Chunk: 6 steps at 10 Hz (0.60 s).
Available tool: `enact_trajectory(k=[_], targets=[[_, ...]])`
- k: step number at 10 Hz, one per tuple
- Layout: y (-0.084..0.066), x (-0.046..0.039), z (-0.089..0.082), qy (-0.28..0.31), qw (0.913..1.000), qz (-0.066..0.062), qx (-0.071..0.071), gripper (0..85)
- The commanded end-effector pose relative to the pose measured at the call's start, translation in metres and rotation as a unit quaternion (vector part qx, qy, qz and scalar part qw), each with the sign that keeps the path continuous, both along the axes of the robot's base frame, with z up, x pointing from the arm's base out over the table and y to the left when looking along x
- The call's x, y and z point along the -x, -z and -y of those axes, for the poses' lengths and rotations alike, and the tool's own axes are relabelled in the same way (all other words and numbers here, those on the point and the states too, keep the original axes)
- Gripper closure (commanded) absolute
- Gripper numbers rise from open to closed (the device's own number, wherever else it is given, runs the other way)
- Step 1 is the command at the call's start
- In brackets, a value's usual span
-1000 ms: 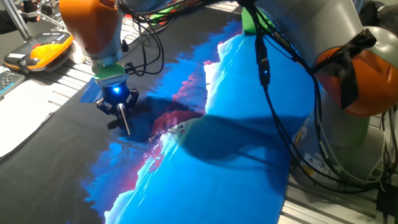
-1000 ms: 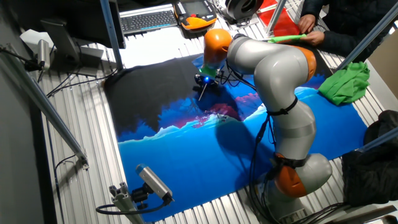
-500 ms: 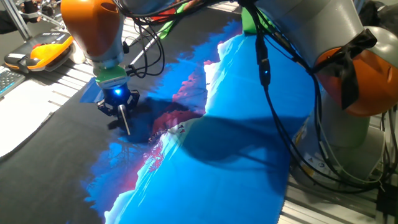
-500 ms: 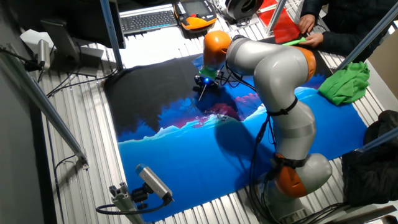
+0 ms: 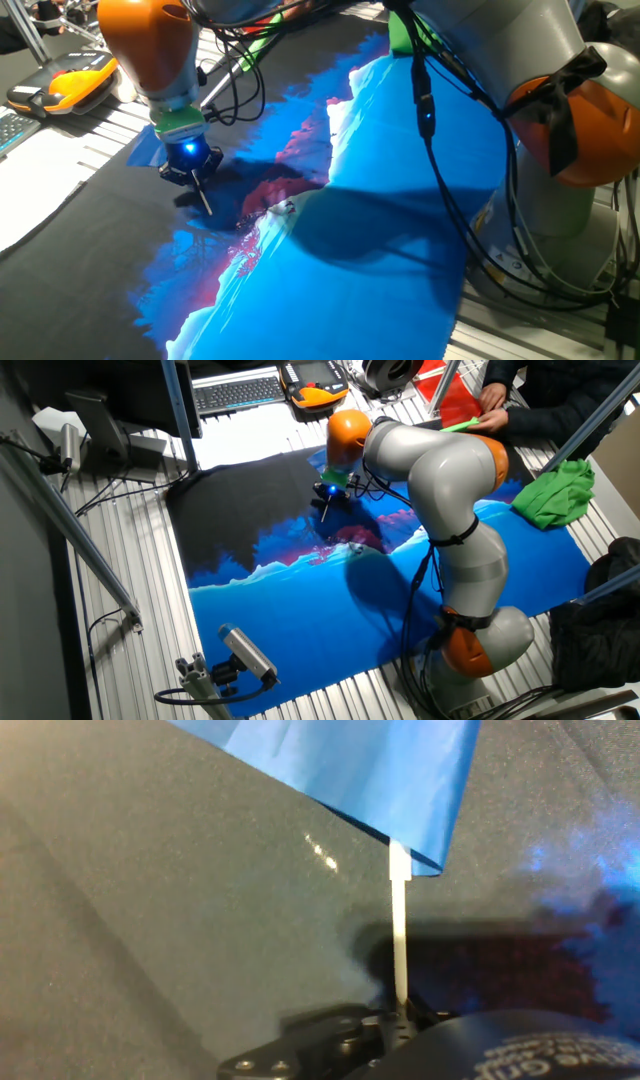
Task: Wave the flag
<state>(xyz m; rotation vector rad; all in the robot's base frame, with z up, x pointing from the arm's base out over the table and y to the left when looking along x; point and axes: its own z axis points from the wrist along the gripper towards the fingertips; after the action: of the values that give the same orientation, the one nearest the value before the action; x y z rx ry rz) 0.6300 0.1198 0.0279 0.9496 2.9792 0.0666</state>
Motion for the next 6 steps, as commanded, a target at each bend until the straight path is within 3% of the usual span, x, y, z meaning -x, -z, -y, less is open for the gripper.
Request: enact_trajectory(k=[1,6], targets=[[-0.007,-0.0009,0.001,-0.004,1.0,-0.002,-0.002,85.0],[-0.046,0.005,0.007,-0.042,0.9991,-0.009,0.006,85.0]])
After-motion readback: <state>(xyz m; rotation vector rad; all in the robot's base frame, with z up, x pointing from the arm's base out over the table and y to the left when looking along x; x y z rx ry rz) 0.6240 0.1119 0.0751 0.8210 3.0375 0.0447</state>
